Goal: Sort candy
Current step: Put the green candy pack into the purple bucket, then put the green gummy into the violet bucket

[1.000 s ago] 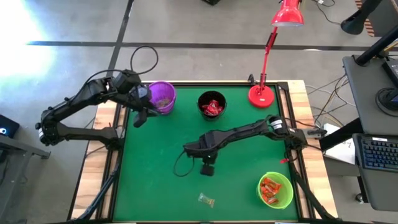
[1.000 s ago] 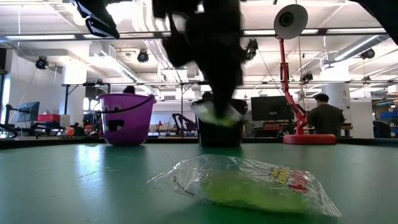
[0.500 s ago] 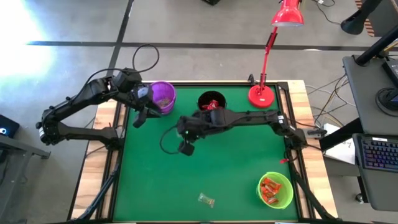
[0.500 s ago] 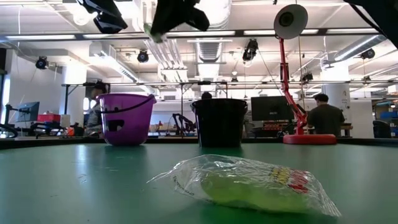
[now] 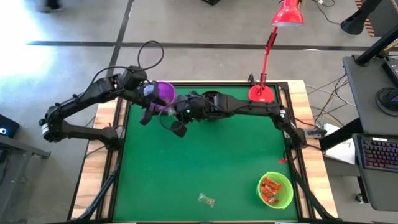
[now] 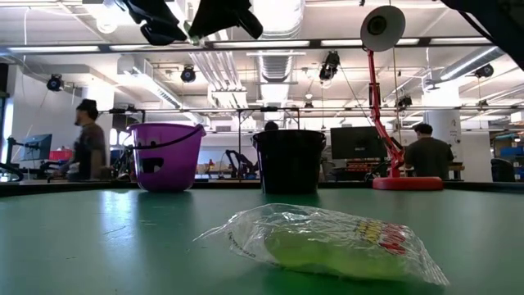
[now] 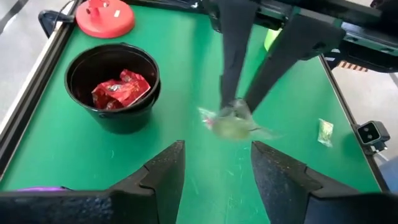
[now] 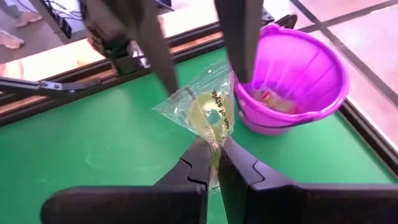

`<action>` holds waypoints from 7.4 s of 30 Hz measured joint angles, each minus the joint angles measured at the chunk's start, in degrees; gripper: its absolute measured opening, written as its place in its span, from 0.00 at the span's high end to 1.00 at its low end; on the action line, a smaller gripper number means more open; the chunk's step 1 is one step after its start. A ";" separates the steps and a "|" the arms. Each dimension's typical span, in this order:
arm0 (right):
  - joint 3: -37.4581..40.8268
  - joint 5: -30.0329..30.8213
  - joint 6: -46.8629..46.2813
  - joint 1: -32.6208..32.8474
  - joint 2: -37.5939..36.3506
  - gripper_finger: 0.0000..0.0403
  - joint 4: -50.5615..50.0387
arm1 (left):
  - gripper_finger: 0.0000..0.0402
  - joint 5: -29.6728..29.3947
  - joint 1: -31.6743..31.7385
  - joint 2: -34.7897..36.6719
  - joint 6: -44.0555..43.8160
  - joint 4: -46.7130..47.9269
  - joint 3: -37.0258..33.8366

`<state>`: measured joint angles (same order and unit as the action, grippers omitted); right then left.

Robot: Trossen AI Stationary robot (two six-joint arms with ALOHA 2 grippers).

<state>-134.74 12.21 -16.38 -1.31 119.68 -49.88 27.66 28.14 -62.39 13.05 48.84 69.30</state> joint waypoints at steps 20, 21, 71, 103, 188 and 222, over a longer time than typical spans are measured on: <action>0.00 -0.56 1.46 -2.26 -0.11 0.97 0.82 | 0.60 1.28 0.02 -4.07 0.99 -6.12 0.00; 0.00 -0.61 1.49 -2.26 -0.11 0.97 0.87 | 0.61 1.20 0.05 -4.07 1.45 -6.42 0.00; 0.00 -0.63 7.46 -5.71 -0.31 0.60 -7.17 | 0.96 -34.32 4.77 -6.94 5.88 14.44 3.79; 0.02 -0.61 0.44 -5.16 -0.44 0.65 -17.78 | 0.75 -31.39 9.23 -15.52 6.87 10.33 3.27; 21.68 -19.78 -34.66 26.49 8.23 0.55 -2.64 | 0.71 -1.14 8.39 5.88 -6.02 16.04 0.70; 11.01 -15.80 -39.59 23.98 12.33 0.97 -7.91 | 0.79 13.18 8.41 5.01 3.85 17.18 0.63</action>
<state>-123.72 -3.59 -55.96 22.66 132.00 -57.79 40.84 36.56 -57.38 16.91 66.02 69.93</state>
